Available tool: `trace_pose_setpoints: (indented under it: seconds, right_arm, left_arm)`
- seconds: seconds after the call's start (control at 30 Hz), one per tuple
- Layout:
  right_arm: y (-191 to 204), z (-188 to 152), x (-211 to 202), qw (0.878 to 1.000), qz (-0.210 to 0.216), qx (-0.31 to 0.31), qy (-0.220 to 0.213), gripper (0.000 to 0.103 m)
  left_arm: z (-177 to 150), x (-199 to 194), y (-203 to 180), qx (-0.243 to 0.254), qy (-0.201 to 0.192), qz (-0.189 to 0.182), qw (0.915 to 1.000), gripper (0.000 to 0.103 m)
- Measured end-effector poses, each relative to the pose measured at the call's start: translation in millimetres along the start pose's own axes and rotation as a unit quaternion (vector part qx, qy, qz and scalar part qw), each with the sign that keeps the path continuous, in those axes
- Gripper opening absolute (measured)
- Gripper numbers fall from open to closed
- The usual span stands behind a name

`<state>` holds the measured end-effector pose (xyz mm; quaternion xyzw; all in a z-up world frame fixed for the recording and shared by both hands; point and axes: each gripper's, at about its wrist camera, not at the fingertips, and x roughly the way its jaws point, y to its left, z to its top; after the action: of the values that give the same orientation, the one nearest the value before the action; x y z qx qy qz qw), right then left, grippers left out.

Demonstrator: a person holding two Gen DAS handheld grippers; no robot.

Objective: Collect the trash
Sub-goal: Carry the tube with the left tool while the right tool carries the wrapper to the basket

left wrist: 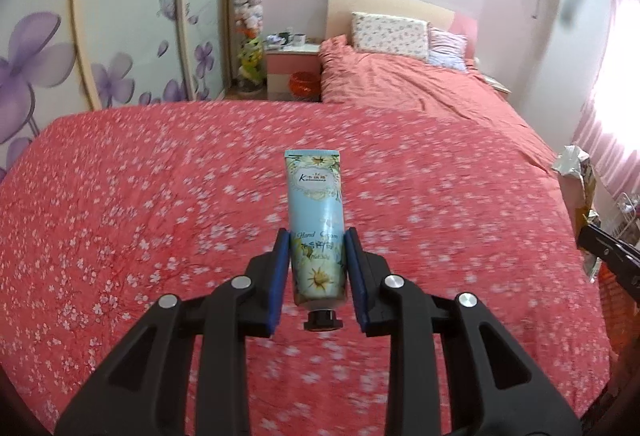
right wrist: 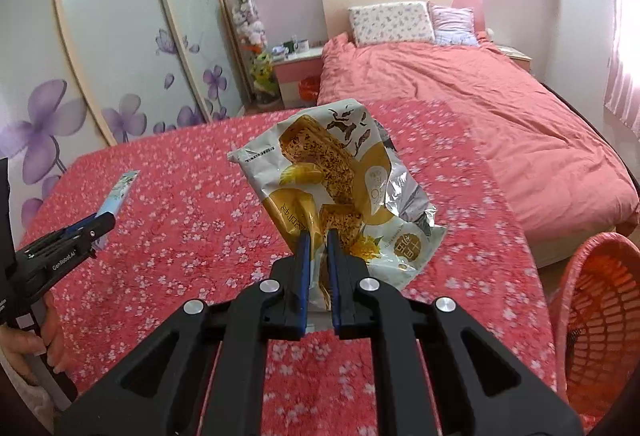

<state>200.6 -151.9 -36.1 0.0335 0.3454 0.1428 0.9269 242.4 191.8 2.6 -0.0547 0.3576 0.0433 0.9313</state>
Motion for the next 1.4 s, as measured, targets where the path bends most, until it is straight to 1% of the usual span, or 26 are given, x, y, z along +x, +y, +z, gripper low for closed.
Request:
trace_pose_setpoints:
  seconds: [0.27, 0.47, 0.77, 1.07, 1.27, 1.4]
  right_arm:
    - [-17.9, -9.7, -43.2, 0.999, -0.002, 0.029, -0.039, 0.009]
    - [-32.9, -14.9, -68.6, 0.997, -0.018, 0.040, -0.064, 0.009]
    - [-66.1, -26.1, -105.4, 0.992, -0.051, 0.061, -0.092, 0.009]
    - [-110.2, -40.8, -138.3, 0.985, -0.084, 0.101, -0.114, 0.009]
    - [-137.7, -50.9, -154.2, 0.977, -0.110, 0.132, -0.126, 0.009]
    - [-160.9, -59.9, -164.6, 0.971, -0.127, 0.155, -0.133, 0.009]
  left_arm:
    - [6.8, -34.6, -46.6, 0.030, -0.018, -0.032, 0.9989, 0.028]
    - [8.4, -52.9, -82.3, 0.055, -0.027, -0.058, 0.9965, 0.028]
    - [2.9, -69.8, -148.4, 0.097, -0.034, -0.100, 0.9896, 0.028]
    - [-9.5, -78.5, -218.8, 0.133, -0.030, -0.155, 0.9785, 0.028]
    - [-21.8, -82.1, -268.2, 0.158, -0.025, -0.195, 0.9677, 0.028]
    - [-33.2, -82.1, -306.4, 0.176, -0.017, -0.225, 0.9582, 0.028]
